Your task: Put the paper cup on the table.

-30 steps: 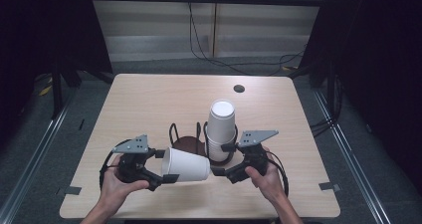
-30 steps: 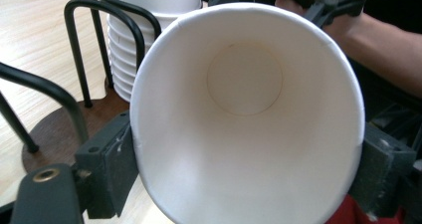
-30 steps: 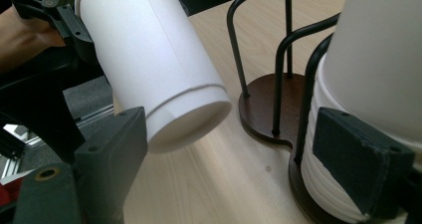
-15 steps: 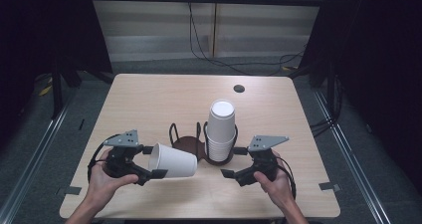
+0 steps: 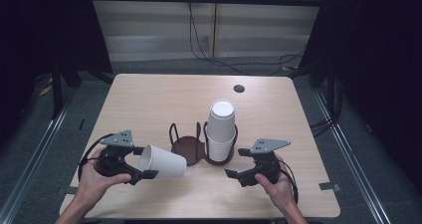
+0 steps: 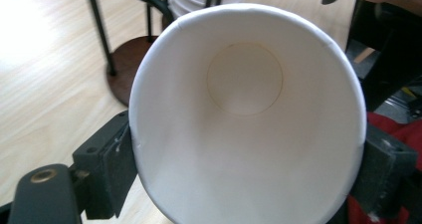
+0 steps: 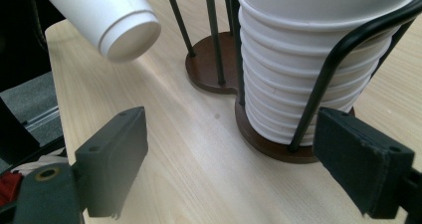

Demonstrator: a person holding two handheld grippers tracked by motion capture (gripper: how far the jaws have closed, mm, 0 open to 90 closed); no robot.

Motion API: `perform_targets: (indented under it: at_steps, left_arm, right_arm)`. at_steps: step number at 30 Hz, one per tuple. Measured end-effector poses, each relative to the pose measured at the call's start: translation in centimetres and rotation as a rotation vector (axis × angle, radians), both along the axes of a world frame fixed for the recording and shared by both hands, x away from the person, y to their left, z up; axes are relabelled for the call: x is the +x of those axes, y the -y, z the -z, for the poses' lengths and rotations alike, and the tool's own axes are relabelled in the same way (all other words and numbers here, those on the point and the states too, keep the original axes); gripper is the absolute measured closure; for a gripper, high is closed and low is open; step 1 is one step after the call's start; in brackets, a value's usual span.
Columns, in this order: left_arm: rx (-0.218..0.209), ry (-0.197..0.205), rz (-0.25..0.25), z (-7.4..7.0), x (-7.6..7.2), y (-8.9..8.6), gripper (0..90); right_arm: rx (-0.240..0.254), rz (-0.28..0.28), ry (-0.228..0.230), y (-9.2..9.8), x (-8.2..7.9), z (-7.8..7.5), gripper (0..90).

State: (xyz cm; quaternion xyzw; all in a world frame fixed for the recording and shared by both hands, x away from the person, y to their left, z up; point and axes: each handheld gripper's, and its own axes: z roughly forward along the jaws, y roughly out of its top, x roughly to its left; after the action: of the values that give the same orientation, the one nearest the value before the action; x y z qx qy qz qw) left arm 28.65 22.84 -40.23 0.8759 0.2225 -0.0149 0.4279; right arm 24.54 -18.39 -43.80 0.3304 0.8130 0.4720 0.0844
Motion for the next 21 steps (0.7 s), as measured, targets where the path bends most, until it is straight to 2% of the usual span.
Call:
perform_targets:
  at_steps: [7, 9, 10, 11, 12, 15, 18, 20, 21]
  left_arm:
    - [-0.001, -0.006, -0.042, -0.5, 0.5, -1.5, 13.9]
    - [0.011, 0.002, -0.057, -0.7, 0.6, -2.0, 13.8]
    - [0.001, 0.020, -0.080, -0.8, 0.7, -2.6, 13.8]
    - [0.001, 0.020, -0.080, -0.8, 0.7, -2.6, 13.6]
    - [-0.005, 0.024, -0.101, -1.0, 0.7, -3.2, 13.6]
    - [-0.005, 0.026, -0.112, -1.1, 0.6, -3.6, 13.7]
    - [0.033, 0.040, -0.133, -1.3, 0.7, -4.6, 13.7]
    - [0.038, 0.034, -0.143, -1.4, 0.8, -4.8, 13.6]
    - [0.057, 0.037, -0.155, -1.4, 0.9, -5.2, 13.6]
  right_arm:
    - [-0.003, 0.019, 0.008, 0.1, -0.1, 0.0, 14.4]
    - [-0.005, 0.023, 0.012, 0.2, -0.2, -0.1, 14.5]
    - [0.002, 0.021, 0.013, 0.3, -0.2, -0.1, 14.4]
    - [0.002, 0.021, 0.013, 0.3, -0.2, -0.1, 14.4]
    - [0.020, -0.002, 0.013, 0.4, -0.3, -0.1, 14.4]
    - [0.017, 0.002, 0.021, 0.4, -0.3, -0.1, 14.4]
    - [0.023, 0.011, 0.020, 0.5, -0.3, -0.2, 14.3]
    - [0.023, 0.014, 0.021, 0.6, -0.3, -0.2, 14.4]
    - [0.028, 0.011, 0.020, 0.6, -0.3, -0.2, 14.4]
